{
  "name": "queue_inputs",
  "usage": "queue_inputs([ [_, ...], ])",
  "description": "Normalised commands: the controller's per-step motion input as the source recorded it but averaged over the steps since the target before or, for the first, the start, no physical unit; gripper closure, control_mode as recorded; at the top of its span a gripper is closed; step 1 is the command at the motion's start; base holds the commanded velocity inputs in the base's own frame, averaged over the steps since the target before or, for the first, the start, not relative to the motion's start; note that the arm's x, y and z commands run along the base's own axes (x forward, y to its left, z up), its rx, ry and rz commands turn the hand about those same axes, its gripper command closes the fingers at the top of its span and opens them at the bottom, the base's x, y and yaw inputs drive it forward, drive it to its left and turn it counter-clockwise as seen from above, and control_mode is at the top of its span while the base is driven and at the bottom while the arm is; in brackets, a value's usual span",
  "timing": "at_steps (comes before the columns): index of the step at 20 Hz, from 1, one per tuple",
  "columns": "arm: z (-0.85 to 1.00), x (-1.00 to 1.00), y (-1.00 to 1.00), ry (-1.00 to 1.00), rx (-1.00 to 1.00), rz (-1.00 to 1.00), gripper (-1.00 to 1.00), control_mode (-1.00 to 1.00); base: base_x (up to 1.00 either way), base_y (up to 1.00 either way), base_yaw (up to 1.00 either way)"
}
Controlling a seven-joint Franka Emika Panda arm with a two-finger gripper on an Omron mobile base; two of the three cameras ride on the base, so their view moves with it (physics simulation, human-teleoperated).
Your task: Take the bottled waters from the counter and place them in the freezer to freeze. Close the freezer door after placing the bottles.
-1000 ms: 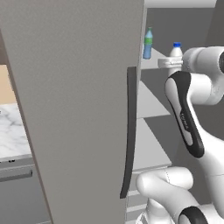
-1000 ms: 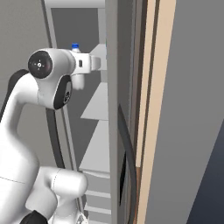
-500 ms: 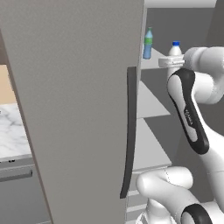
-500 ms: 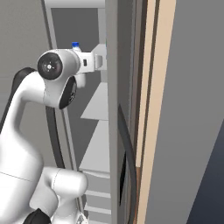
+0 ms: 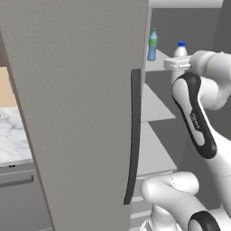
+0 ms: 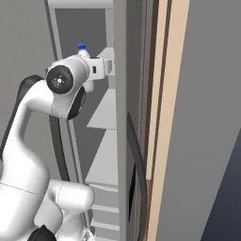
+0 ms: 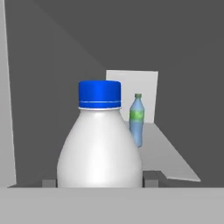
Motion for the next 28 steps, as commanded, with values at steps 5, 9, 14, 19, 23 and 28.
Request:
queue_inputs([
  [5,0.01,0.1,0.0,-0.07,0.0,0.0,1.0,-1.0,0.0,0.0,0.0],
  [9,0.08,0.09,0.0,-0.07,0.0,0.0,1.0,-1.0,0.0,0.0,0.0],
  [14,0.15,0.04,0.0,-0.06,0.0,0.0,1.0,-1.0,0.0,0.0,0.0],
  [19,0.18,0.03,0.0,-0.03,0.0,0.0,1.0,-1.0,0.0,0.0,0.0],
  [23,0.08,0.1,0.0,0.0,0.01,0.0,1.0,-1.0,0.0,0.0,0.0],
  [28,0.0,0.26,0.0,0.0,0.01,0.0,1.0,-1.0,0.0,0.0,0.0],
])
